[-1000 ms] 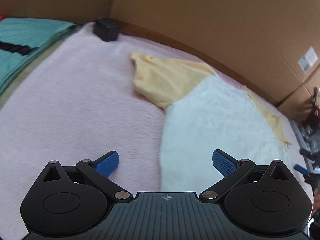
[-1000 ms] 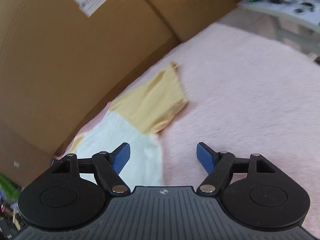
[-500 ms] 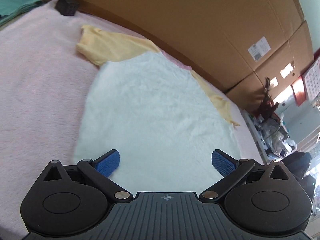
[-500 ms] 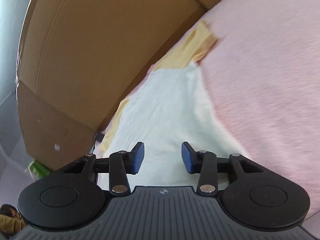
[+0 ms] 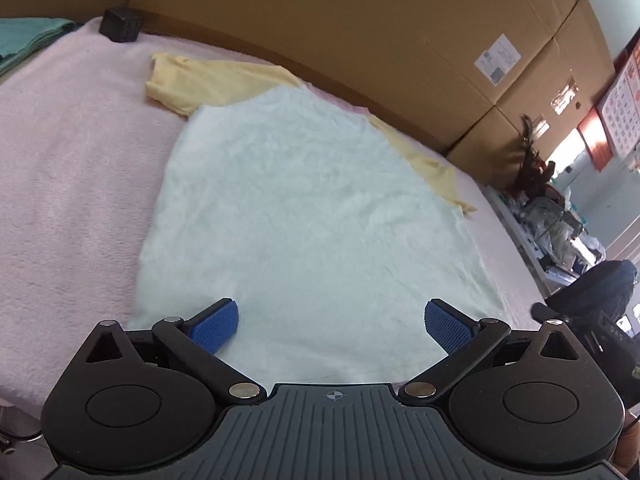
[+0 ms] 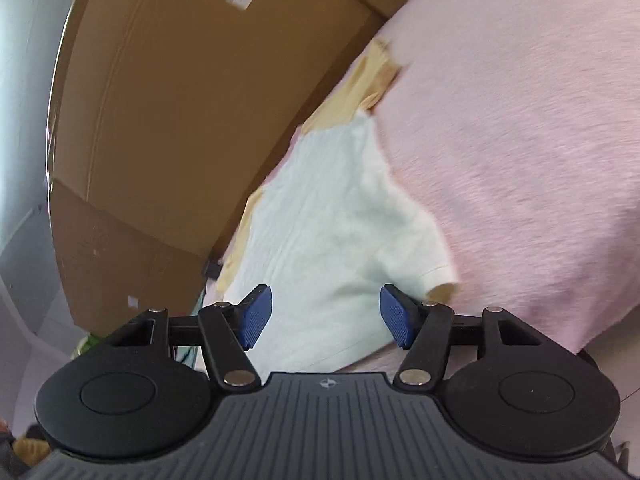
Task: Fold clothes
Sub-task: 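Position both open grippers over the shirt body near the yellow sleeve, then close the right gripper on the yellow sleeve while the left gripper pinches the shirt side edge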
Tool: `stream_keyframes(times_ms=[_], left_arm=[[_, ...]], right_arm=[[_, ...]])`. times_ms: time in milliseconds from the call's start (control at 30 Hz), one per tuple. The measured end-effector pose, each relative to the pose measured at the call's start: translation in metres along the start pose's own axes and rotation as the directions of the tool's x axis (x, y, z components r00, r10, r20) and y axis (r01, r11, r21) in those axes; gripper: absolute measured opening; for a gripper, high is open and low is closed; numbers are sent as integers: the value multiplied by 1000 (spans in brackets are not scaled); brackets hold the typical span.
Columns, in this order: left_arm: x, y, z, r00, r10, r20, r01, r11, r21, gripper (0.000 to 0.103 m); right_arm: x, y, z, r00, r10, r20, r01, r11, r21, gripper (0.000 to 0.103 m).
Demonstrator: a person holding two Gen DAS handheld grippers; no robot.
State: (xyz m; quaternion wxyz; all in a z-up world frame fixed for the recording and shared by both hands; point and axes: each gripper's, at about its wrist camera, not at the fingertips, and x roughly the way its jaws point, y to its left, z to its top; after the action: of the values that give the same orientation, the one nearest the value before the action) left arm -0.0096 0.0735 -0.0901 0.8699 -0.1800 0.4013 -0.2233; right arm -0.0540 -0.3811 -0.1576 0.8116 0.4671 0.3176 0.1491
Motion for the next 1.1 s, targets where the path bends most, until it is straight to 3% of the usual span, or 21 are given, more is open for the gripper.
stream_keyframes(times_ms=[67,133,200,300,367,433,533,633,700,833,967,1100], left_arm=[[-15,10,-1,998,57,25,-56,998,-26,103],[-29,15,1,990,126,63,-123,991,-48,103],[-34,13,4,988,121,92,-115,991,-67,103],[-23,7,5,995,70,69,-64,995,-76,103],[-10,6,1,996,82,20,-80,993,-81,103],[-12,5,-3,994,109,30,-107,993,-46,103],[-29,15,-3,990,129,60,-125,990,-66,103],[-50,38,2,979,172,108,-156,977,-146,103],[-59,62,6,985,132,112,-100,962,-255,103],[-54,92,4,995,-50,85,81,910,-407,103],[-52,100,3,989,-118,92,147,878,-456,103],[-49,100,3,983,-171,72,184,858,-480,103]], right_arm=[[-30,-13,6,997,-31,75,27,998,49,66],[-53,-9,9,982,-96,163,96,995,12,82],[-63,0,11,975,-74,209,81,996,-26,83],[-40,15,11,991,39,125,-31,997,-64,88],[-17,18,9,999,15,48,-12,998,-69,88],[3,9,8,999,-33,-11,33,999,-28,85],[-8,5,14,999,-43,24,44,999,-20,82],[-21,22,23,994,-74,77,83,989,-123,83],[-18,37,29,996,-58,71,70,981,-183,83],[7,67,34,999,-38,27,44,957,-288,84],[41,93,27,998,12,-62,-31,946,-323,85],[74,125,13,983,28,-181,-100,909,-405,88]])
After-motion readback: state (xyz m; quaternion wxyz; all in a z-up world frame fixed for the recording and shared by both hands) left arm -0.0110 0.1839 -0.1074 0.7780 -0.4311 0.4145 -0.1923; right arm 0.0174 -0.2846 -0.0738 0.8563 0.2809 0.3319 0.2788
